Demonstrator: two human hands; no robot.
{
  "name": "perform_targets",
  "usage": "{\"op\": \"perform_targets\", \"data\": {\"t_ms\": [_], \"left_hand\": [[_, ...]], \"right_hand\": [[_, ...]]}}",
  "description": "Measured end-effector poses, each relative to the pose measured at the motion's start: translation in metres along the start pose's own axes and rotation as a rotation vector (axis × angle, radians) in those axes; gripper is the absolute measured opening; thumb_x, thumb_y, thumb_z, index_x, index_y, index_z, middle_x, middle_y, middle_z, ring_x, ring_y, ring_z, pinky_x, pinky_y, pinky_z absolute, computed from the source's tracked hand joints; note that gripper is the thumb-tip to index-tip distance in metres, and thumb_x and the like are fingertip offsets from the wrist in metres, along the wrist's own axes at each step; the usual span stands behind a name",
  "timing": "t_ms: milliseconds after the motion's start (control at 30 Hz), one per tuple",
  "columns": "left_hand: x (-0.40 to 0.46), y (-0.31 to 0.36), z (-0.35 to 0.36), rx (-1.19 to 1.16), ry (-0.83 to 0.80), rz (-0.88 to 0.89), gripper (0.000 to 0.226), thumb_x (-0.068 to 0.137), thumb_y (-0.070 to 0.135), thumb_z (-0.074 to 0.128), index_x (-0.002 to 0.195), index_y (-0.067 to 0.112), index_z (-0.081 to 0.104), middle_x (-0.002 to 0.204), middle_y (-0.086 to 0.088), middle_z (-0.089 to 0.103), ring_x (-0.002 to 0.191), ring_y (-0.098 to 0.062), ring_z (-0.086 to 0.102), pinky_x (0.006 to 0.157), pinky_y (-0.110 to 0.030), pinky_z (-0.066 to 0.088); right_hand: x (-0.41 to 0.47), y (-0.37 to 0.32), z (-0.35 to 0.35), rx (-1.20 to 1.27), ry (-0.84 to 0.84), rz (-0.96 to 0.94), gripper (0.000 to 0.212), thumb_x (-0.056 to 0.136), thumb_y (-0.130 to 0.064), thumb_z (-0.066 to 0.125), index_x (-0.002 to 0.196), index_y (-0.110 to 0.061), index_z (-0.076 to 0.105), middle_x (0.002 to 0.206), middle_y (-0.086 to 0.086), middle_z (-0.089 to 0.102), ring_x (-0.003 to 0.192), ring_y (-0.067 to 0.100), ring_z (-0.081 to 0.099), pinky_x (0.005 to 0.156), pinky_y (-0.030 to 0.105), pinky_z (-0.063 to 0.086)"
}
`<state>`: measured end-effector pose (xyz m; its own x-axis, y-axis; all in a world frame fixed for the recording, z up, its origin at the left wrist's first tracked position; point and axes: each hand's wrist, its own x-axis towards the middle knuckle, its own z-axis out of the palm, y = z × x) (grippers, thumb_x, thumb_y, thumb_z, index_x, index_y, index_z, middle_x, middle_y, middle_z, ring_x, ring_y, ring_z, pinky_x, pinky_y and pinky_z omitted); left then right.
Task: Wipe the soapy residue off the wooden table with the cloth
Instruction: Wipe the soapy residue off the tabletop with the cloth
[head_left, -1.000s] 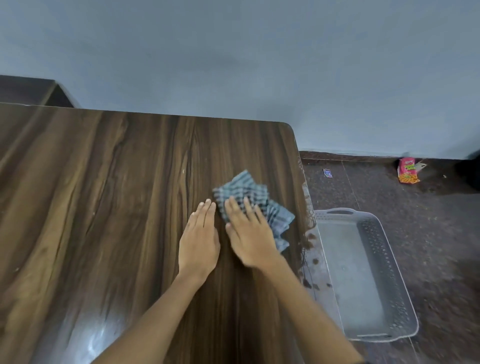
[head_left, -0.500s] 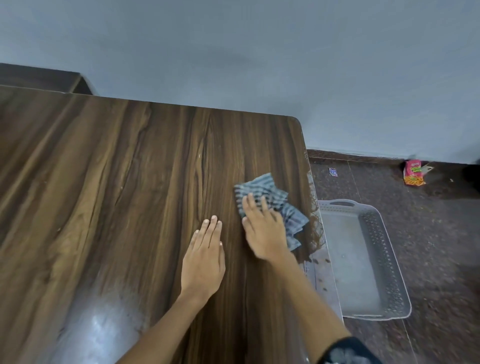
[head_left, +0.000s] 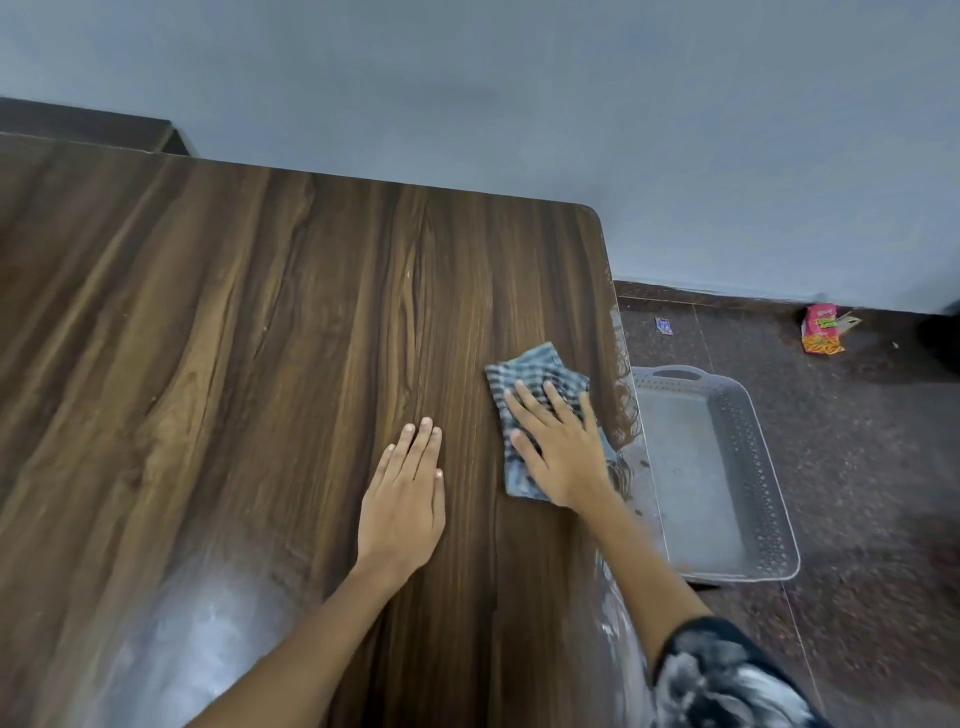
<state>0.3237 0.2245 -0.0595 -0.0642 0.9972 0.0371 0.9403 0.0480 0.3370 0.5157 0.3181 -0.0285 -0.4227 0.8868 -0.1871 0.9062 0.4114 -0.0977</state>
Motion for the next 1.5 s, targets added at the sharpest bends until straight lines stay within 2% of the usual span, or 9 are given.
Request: {"op": "perform_targets", "data": {"t_ms": [167,300,433,567,833,967,1133,1333,1500], "left_hand": [[-0.014,-0.001,-0.002,-0.007,-0.013,0.003,0.054,0.095,0.029,0.016,0.143,0.008,0.031,0.15,-0.004,0.031,0.14,-0.017,0.022,0.114,-0.03,0.015],[-0.03,-0.002,-0.003,-0.003,-0.011,0.017,0.053,0.096,0.028,0.018,0.142,0.007,0.034,0.149,-0.005,0.032,0.14,-0.019,0.025,0.115,-0.029,0.011],[-0.044,-0.002,-0.004,-0.001,-0.015,0.017,0.051,0.096,0.027,0.02,0.141,0.007,0.035,0.148,-0.005,0.034,0.139,-0.019,0.027,0.112,-0.033,0.019],[-0.051,-0.003,-0.004,-0.001,-0.017,0.005,0.052,0.096,0.028,0.019,0.141,0.007,0.035,0.148,-0.005,0.035,0.138,-0.02,0.028,0.112,-0.033,0.021],[-0.071,-0.005,-0.003,0.004,-0.018,0.033,0.053,0.096,0.028,0.018,0.142,0.006,0.032,0.149,-0.006,0.032,0.14,-0.02,0.024,0.113,-0.033,0.02],[-0.09,0.004,-0.003,0.009,-0.029,-0.001,0.052,0.096,0.027,0.021,0.141,0.005,0.034,0.148,-0.007,0.034,0.138,-0.02,0.029,0.111,-0.034,0.023],[-0.106,0.009,-0.003,0.003,-0.031,-0.024,0.054,0.096,0.03,0.019,0.142,0.005,0.032,0.149,-0.008,0.033,0.139,-0.02,0.027,0.112,-0.033,0.02],[-0.134,0.016,-0.002,-0.033,-0.018,-0.047,0.056,0.093,0.027,0.019,0.141,0.003,0.033,0.149,-0.009,0.032,0.138,-0.021,0.028,0.111,-0.035,0.023],[-0.157,0.031,0.003,-0.062,0.008,-0.14,0.054,0.095,0.027,0.019,0.139,0.001,0.036,0.147,-0.011,0.035,0.138,-0.024,0.029,0.111,-0.039,0.024]], "right_hand": [[-0.037,-0.061,0.023,0.096,0.023,-0.029,0.059,0.095,-0.05,-0.006,0.148,-0.034,0.014,0.153,-0.017,0.009,0.143,0.014,0.002,0.117,0.048,0.006],[-0.128,-0.079,0.041,0.094,0.037,-0.068,0.048,0.1,-0.037,0.017,0.146,-0.027,0.026,0.151,-0.011,0.03,0.141,0.015,0.023,0.11,0.045,0.016],[-0.137,-0.03,0.037,0.072,0.068,0.183,0.053,0.095,-0.033,0.023,0.144,-0.019,0.036,0.148,-0.007,0.029,0.137,0.022,0.033,0.112,0.045,0.02],[-0.071,-0.027,0.024,0.058,0.024,0.361,0.059,0.095,-0.04,0.002,0.151,-0.022,0.007,0.157,-0.007,0.006,0.145,0.022,0.004,0.115,0.047,0.001],[-0.177,-0.1,0.052,0.106,0.043,-0.06,0.049,0.1,-0.033,0.023,0.148,-0.022,0.027,0.152,-0.008,0.027,0.142,0.016,0.021,0.114,0.043,0.015],[-0.196,-0.053,0.051,0.044,0.008,0.089,0.052,0.101,-0.035,0.011,0.145,-0.017,0.032,0.15,-0.005,0.028,0.137,0.021,0.034,0.112,0.041,0.011],[-0.124,-0.065,0.039,0.085,0.03,0.247,0.053,0.101,-0.034,0.012,0.15,-0.018,0.001,0.154,-0.006,-0.005,0.144,0.023,-0.005,0.112,0.044,-0.012],[-0.209,-0.114,0.059,0.092,0.022,-0.161,0.052,0.096,-0.031,0.029,0.146,-0.015,0.031,0.15,-0.001,0.035,0.14,0.022,0.027,0.114,0.048,0.017],[-0.251,-0.056,0.06,0.063,0.022,-0.08,0.049,0.101,-0.034,0.018,0.145,-0.019,0.033,0.149,-0.006,0.035,0.14,0.018,0.028,0.113,0.041,0.012]]}}
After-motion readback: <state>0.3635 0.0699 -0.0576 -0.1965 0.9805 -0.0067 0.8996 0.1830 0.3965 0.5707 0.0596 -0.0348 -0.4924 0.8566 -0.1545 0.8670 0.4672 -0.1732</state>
